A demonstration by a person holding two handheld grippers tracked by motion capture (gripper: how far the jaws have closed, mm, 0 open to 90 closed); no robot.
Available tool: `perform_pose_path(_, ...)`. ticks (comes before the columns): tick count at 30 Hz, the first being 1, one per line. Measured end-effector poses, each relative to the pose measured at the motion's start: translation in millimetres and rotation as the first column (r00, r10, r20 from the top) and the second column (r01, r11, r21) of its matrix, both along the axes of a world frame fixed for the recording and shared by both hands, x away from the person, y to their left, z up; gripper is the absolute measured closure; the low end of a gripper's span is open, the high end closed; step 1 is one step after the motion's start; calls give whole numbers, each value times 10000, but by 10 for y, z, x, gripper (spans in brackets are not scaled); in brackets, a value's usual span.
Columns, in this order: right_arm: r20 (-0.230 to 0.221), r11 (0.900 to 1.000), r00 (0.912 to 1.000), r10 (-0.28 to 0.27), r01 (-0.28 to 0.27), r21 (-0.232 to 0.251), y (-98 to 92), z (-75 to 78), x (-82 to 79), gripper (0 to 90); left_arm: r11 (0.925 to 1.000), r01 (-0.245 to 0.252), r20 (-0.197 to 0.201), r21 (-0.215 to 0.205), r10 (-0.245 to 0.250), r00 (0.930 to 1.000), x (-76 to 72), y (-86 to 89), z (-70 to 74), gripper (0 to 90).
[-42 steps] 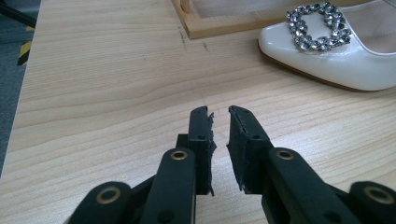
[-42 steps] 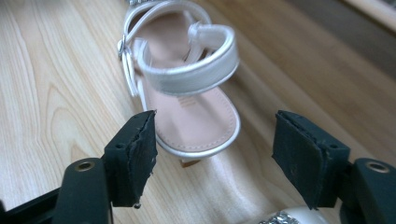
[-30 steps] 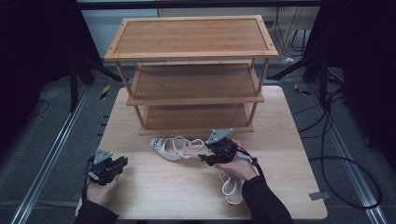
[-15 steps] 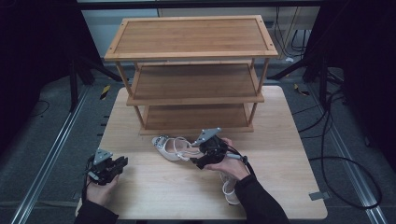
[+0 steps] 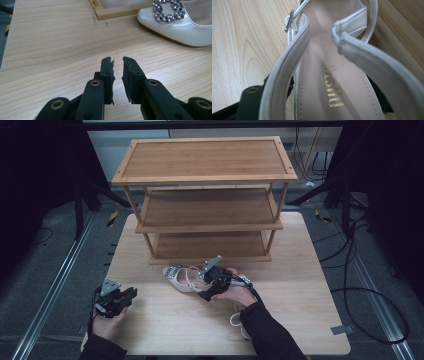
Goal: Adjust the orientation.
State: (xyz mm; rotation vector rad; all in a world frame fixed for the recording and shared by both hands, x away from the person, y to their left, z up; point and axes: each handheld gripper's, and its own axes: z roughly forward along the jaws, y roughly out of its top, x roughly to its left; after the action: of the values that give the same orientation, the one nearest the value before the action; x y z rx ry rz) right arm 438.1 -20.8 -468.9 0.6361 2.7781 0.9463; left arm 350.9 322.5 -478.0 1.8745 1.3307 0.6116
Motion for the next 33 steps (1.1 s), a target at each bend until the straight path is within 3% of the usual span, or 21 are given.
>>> perform_pose_path(12,-329,9998,9994,128,-124,124,-4,11,-22,405,10000,59,24,55,-59,10000,7,2,-2,770)
perform_pose_path(14,-111,9999,9999,115,-114,76,21,24,-59,409,10000,57,15,46,-57,10000,8,3,-6,772)
perform_pose_path(19,-71,9998,10000,28,-26,214,25,33,-71,410,10000,37,48,11,-37,10000,5,13,-5,773)
perform_pose_path(25,89,9987,9996,-280,276,418,-7,71,-79,411,10000,4,50,-10,-4,10000,9,35,-6,775)
perform_pose_path(33,496,9859,9917,-1184,1115,1245,-50,243,-86,410,10000,-21,53,0,21,10000,15,39,-3,775)
